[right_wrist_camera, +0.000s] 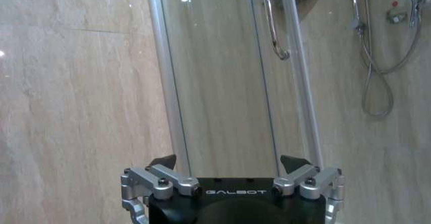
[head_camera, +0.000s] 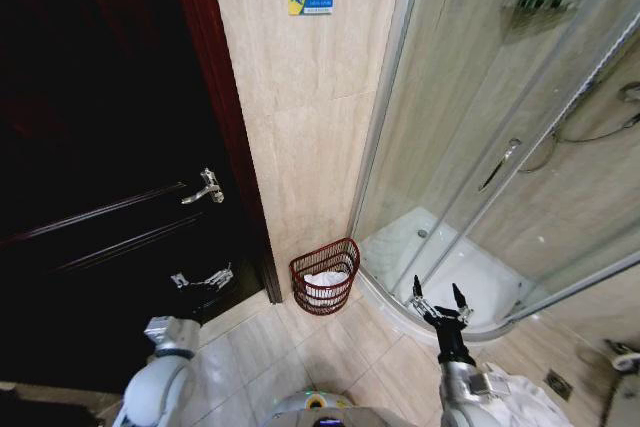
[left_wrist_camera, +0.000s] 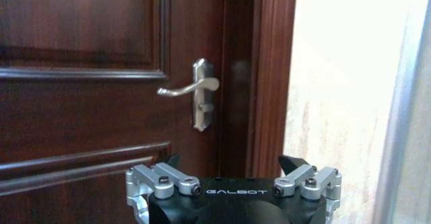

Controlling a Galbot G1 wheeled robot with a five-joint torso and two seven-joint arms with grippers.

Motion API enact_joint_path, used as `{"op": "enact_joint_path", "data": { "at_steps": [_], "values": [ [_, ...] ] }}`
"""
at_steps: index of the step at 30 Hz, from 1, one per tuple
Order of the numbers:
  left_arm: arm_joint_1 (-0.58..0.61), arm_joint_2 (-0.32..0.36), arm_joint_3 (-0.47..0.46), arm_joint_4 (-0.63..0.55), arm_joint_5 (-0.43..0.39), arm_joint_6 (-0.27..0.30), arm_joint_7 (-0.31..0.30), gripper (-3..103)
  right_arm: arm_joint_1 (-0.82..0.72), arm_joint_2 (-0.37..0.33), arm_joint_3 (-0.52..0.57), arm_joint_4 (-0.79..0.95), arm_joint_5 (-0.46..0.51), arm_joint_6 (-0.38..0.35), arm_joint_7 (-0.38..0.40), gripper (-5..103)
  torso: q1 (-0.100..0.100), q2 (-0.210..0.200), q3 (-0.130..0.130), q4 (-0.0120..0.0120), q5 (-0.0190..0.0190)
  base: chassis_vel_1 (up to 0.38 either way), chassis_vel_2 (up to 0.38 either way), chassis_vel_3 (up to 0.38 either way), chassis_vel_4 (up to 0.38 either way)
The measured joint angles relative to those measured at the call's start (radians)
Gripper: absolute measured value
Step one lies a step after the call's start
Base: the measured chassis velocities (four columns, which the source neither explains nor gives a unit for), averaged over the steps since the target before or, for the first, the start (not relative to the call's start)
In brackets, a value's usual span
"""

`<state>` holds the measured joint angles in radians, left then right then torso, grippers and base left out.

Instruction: Discard the used towel into the hamper.

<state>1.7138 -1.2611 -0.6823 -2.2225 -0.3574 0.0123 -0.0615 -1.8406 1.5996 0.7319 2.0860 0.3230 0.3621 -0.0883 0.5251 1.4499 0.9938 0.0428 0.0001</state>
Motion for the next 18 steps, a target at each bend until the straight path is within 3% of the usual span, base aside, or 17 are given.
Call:
{"op": "enact_joint_path", "data": {
  "at_steps": [6, 18],
  "values": [
    [0.023, -0.013, -0.025, -0.062, -0.01, 0.029, 0.023, 95, 0.001, -0.006, -0.005, 0.015, 0.001, 0.0, -0.004, 100, 0.0, 0.0, 0.0, 0.0, 0.0, 0.0, 0.0, 0.0, 0.0],
    [0.022, -0.014, -0.025, -0.066, -0.013, 0.035, 0.024, 98, 0.008, -0.001, 0.024, 0.071, -0.028, 0.011, 0.002, 100, 0.0, 0.0, 0.0, 0.0, 0.0, 0.0, 0.0, 0.0, 0.0]
  ]
}}
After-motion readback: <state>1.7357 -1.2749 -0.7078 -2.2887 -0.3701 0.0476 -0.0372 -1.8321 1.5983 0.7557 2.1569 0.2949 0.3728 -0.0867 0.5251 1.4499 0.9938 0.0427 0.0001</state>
